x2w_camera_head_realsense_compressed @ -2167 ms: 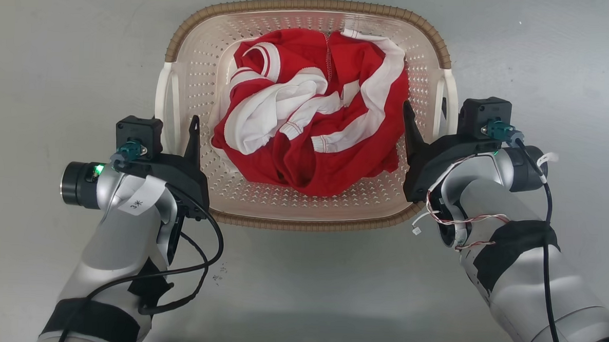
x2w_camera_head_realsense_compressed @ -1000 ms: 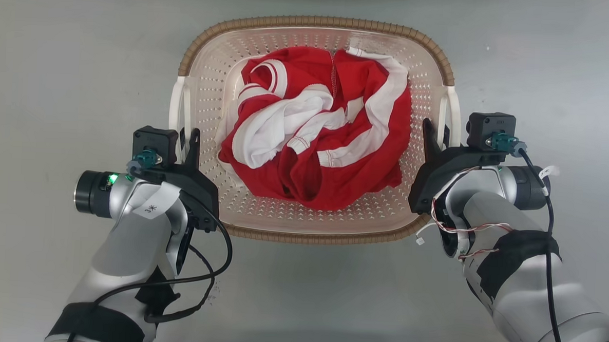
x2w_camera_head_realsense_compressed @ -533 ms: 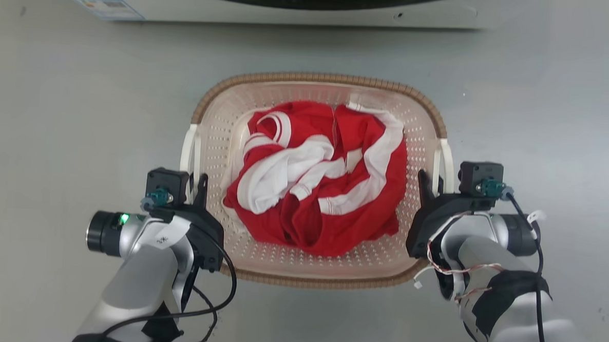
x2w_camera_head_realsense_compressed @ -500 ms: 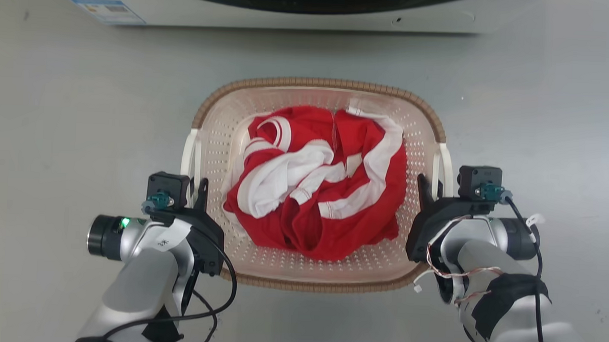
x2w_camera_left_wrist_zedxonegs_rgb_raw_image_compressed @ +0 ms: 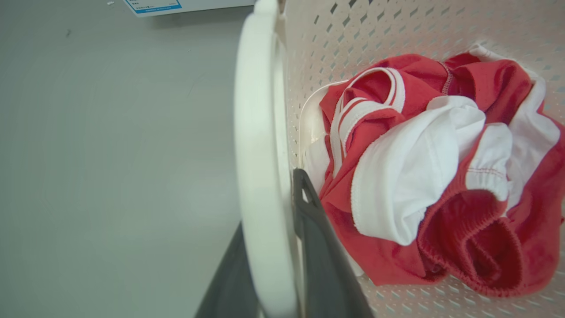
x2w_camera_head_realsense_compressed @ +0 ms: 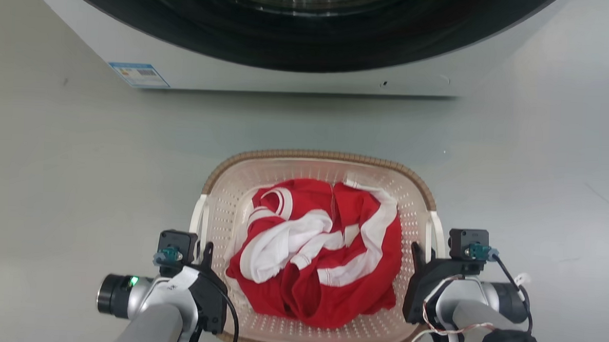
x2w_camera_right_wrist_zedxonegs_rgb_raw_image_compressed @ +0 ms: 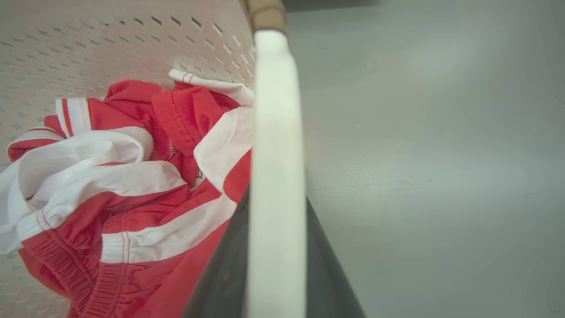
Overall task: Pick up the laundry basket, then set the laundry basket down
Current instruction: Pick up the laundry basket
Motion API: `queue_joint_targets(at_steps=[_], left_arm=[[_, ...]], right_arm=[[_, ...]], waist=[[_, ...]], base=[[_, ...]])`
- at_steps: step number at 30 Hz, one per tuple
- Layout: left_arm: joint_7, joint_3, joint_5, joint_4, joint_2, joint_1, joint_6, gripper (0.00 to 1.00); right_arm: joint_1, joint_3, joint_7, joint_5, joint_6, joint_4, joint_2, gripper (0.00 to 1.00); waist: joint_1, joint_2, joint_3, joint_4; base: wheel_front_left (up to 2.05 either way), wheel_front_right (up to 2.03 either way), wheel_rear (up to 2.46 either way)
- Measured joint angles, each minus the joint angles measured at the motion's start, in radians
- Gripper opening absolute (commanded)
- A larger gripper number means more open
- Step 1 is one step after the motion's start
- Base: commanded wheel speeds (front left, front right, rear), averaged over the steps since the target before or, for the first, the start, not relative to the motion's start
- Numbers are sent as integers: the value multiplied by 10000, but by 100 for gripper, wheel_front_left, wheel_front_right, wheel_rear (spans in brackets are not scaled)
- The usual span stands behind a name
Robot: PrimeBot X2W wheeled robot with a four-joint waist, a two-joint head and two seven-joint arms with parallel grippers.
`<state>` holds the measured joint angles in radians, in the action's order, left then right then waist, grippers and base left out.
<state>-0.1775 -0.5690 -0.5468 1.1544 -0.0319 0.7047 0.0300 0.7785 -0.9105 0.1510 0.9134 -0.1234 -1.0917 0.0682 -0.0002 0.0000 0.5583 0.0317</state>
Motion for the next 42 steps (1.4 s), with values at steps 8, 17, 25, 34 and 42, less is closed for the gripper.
queue_joint_targets(at_steps=[8, 17, 25, 34, 42], left_arm=[[355, -370, -244, 40, -6, -710, 54, 0], [790, -832, -629, 38, -19, -1495, 65, 0], [1244, -1133, -869, 65, -50, -2235, 84, 0], [1651, -1377, -1244, 92, -54, -2880, 96, 0], [1829, -1572, -1379, 102, -61, -3373, 100, 0]], right_arm=[[-770, -316, -282, 437, -10, 77, -10, 0], [-1663, -648, -713, 917, -13, 163, -10, 0], [-2377, -1001, -1248, 1290, -77, 207, -19, 0], [-3076, -1312, -1693, 1695, -84, 209, -40, 0], [-3611, -1507, -1944, 1979, -86, 247, -46, 0]], waist=[[-1, 0, -918, -8], [1, -1, -1906, -41], [0, -1, -2868, -34], [1, -1, -3741, -22], [1, -1, -4427, -29]], base=[[0, 0, 0], [0, 0, 0], [0, 0, 0], [0, 0, 0], [0, 0, 0]])
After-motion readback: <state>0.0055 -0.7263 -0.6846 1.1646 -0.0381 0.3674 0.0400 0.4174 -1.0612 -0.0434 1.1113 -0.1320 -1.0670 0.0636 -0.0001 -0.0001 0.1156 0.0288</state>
